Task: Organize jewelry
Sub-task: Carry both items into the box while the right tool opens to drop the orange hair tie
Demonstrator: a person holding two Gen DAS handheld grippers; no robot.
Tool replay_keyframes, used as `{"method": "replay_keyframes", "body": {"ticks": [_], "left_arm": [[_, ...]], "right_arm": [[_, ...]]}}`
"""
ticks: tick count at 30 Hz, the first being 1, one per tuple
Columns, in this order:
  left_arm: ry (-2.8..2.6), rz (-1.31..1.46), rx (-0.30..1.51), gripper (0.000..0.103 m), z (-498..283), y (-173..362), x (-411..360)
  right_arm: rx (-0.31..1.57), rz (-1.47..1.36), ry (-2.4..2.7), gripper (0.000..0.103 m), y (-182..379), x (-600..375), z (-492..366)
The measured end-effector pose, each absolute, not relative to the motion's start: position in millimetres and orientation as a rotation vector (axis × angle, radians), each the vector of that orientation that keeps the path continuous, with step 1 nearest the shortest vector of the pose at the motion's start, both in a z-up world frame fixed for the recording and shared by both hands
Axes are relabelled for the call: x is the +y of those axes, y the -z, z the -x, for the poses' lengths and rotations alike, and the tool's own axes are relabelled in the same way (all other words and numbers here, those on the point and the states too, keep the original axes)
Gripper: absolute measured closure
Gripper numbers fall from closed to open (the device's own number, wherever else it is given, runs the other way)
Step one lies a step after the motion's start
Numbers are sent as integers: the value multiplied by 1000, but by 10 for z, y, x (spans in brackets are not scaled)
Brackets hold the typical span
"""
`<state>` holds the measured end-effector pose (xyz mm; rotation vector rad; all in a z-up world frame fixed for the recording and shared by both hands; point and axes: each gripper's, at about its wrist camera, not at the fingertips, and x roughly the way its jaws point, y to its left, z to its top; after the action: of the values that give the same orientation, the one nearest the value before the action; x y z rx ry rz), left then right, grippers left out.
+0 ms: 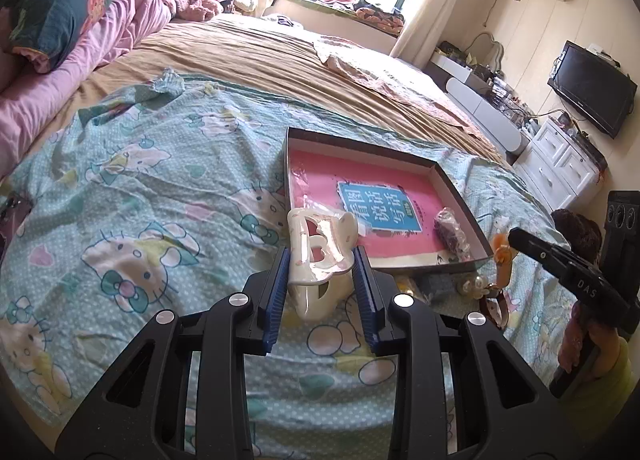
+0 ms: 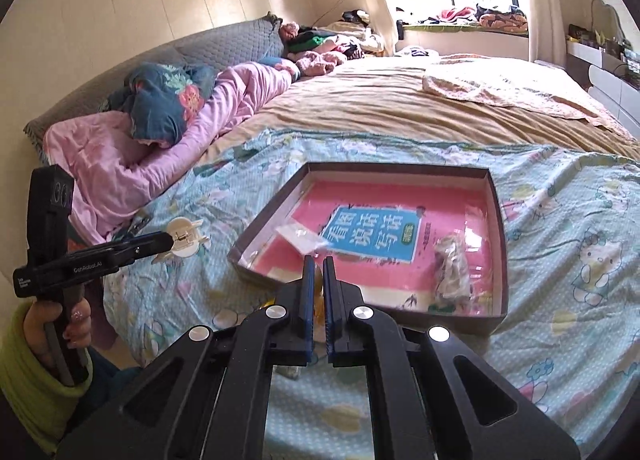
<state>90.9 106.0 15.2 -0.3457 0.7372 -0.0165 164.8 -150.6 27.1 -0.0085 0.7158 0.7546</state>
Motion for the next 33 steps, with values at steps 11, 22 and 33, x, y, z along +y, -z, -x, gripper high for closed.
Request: {"method": "replay_keyframes", "body": {"ticks": [11,22,33], "left_arm": [[59,294,738,79,-1267,-283,786],[153,240,802,79,-1777,-122,414],[121,197,859,79,-2038,241,406]], "right_arm": [[681,-74,-667,99,-381,-1757,-2122],[706,-176,-625,99,-305,-1964,-2351],[715,-159,-605,99,-213,-1875,-2473]]}}
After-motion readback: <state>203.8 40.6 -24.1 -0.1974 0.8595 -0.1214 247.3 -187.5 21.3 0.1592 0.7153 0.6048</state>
